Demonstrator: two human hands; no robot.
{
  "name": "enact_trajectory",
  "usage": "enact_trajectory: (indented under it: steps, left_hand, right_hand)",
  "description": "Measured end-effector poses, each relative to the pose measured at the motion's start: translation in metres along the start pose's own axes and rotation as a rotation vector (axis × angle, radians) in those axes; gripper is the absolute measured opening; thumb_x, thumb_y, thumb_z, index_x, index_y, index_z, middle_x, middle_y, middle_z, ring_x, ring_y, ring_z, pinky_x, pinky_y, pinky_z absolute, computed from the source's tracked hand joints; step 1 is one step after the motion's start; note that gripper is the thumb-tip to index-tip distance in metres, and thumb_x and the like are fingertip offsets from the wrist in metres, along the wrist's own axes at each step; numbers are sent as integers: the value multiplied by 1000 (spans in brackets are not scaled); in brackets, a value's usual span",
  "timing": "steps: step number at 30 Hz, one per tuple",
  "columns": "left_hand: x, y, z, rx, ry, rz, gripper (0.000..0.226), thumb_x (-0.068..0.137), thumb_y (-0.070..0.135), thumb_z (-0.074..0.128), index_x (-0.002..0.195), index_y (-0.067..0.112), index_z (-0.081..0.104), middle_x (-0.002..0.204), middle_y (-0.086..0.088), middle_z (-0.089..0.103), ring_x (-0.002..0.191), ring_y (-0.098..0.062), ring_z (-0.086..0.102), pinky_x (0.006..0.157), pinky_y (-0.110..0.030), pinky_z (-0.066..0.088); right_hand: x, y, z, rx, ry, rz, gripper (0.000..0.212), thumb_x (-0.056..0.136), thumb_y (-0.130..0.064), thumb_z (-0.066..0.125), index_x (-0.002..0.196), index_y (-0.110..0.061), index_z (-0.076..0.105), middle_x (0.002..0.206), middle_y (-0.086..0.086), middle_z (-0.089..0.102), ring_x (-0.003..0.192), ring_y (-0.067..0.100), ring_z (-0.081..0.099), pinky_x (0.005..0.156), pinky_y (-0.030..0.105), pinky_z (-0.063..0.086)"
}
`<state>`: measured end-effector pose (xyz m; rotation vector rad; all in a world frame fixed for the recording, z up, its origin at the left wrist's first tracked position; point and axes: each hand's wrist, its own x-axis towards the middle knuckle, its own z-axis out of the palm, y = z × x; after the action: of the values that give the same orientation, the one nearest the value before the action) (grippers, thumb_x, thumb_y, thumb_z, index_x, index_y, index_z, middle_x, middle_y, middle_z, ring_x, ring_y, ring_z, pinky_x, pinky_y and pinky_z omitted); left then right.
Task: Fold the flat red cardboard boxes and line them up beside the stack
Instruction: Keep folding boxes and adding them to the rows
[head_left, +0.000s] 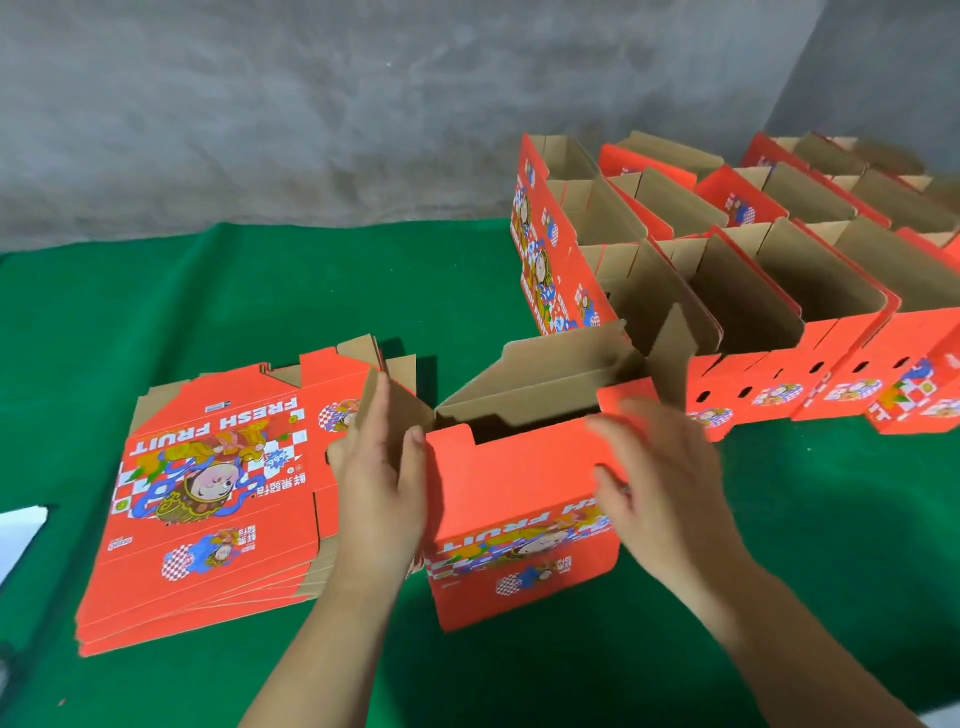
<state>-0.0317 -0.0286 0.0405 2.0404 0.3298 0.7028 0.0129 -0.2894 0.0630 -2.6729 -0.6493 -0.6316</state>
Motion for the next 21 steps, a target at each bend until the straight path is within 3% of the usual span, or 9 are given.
enact_trajectory:
  steps: [3,6,8,10,12,14,16,18,21]
  left_hand:
    - [6,2,-2,153,37,51,78,98,13,70,164,21,31,152,-1,48,107,-6,28,97,-20,20]
    - [19,-1,-7,270,78,170,82,93,4,68,164,11,28,140,-21,55,106,-25,40,89,-27,18]
    - [28,-5,-9,278,84,249,88,91,3,58,166,10,14,127,-23,56,101,-34,46,87,-34,25]
    - [29,-6,-8,208,55,305,98,88,3,54,166,21,-2,123,-23,54,100,-38,48,86,-42,36]
    - [21,-10,-4,144,-17,355,102,93,3,53,164,32,-13,138,-20,47,112,-40,49,101,-46,40]
    - [15,-16,0,76,-122,342,101,99,11,53,163,36,-21,147,-15,46,116,-39,51,111,-53,39]
    - [13,-20,2,74,-166,341,92,100,18,49,165,34,-14,148,-2,45,116,-32,50,108,-49,38]
    - [17,-21,5,186,-195,429,82,96,16,47,169,24,11,140,2,46,116,-26,47,104,-43,36]
    - [21,-16,9,343,-305,490,73,90,10,41,162,19,39,141,-5,49,123,-30,47,102,-37,33]
  right_hand:
    - [21,-5,8,128,-176,-67,36,90,-45,71,110,-16,71,111,0,65,106,27,58,91,42,49]
    - [43,0,17,1,-223,39,48,87,-70,52,86,-23,62,85,-5,62,88,26,55,73,40,45]
    - [45,2,29,-89,-368,55,59,85,-78,43,112,-28,63,107,-6,64,106,24,55,84,38,45]
    - [40,5,40,-89,-484,103,76,88,-78,39,151,-36,40,146,-6,44,133,23,38,107,40,37]
    - [34,9,49,-40,-515,133,79,90,-77,36,160,-44,19,159,-5,21,148,20,18,118,40,25]
    - [32,9,50,25,-510,152,80,89,-77,35,160,-47,14,160,-3,13,151,20,14,120,39,22]
    - [32,6,50,85,-415,144,80,87,-76,40,158,-44,21,156,0,15,148,25,24,119,41,29]
    - [34,4,50,135,-281,119,84,87,-70,51,159,-39,22,157,4,15,146,31,30,115,45,39]
    - [41,8,53,149,-296,135,97,88,-68,56,161,-45,-4,168,-3,-16,150,37,27,111,47,44]
